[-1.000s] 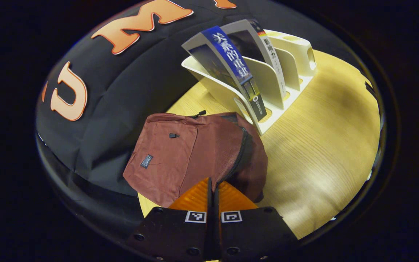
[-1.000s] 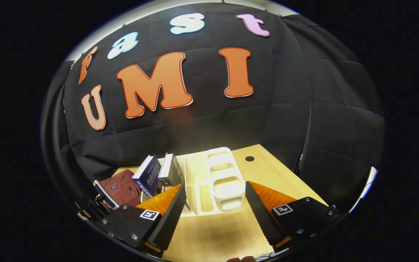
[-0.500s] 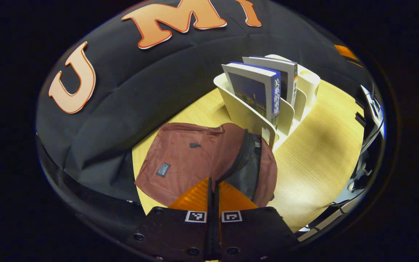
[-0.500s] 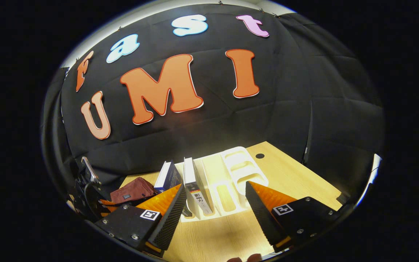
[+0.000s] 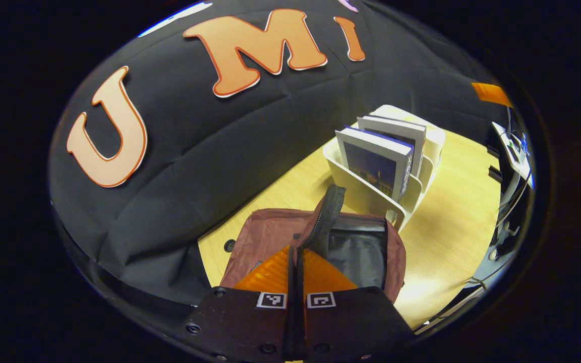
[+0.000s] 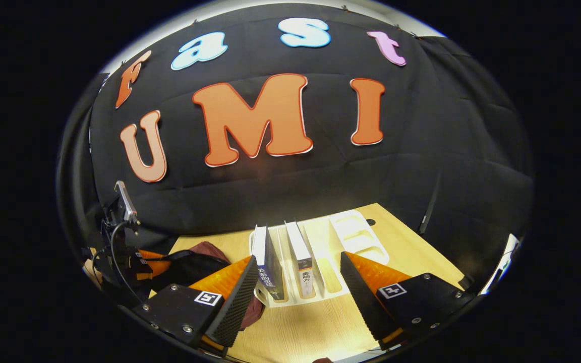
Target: Open the schoolbag, grab two books from the bookshelf and put them into the schoolbag.
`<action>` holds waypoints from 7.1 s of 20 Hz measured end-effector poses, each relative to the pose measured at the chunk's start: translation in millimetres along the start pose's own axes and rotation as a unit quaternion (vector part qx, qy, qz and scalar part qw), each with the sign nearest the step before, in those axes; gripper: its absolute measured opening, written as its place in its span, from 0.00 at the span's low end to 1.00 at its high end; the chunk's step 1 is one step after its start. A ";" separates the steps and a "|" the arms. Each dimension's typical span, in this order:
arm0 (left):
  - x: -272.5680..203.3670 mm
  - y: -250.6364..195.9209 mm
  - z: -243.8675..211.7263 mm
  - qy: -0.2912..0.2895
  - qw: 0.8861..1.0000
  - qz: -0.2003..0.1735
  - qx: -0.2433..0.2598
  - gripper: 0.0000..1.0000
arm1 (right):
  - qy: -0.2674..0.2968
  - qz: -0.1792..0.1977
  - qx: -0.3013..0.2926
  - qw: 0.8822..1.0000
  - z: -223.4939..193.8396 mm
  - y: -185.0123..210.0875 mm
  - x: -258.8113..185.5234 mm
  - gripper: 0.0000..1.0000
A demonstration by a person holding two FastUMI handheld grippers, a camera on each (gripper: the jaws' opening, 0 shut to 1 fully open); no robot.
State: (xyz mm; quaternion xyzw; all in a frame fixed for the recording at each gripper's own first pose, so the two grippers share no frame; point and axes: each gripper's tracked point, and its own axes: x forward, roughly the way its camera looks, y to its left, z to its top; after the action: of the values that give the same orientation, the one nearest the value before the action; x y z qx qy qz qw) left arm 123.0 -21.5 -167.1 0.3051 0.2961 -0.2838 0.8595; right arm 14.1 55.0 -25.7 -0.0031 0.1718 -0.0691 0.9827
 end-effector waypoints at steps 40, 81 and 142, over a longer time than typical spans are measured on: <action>33.1 34.7 -28.6 0.029 0.998 -0.022 -0.059 0.01 | 0.409 0.015 -0.063 0.910 -95.9 74.1 224.2 0.37; 14.3 -11.3 -6.3 0.044 0.998 -0.032 -0.026 0.01 | 0.188 0.164 0.529 0.811 -243.8 150.8 77.8 0.34; 10.2 -26.5 -47.5 0.041 0.993 -0.061 -0.091 0.01 | 0.233 -0.036 0.045 0.971 -52.4 -37.6 93.2 0.98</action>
State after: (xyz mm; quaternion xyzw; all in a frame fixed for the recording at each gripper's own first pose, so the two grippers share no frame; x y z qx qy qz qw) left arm 96.0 -9.0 -213.8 0.2186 0.3734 -0.2950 0.8519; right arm 78.1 5.9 -105.3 0.0507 0.3922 -0.1109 0.9118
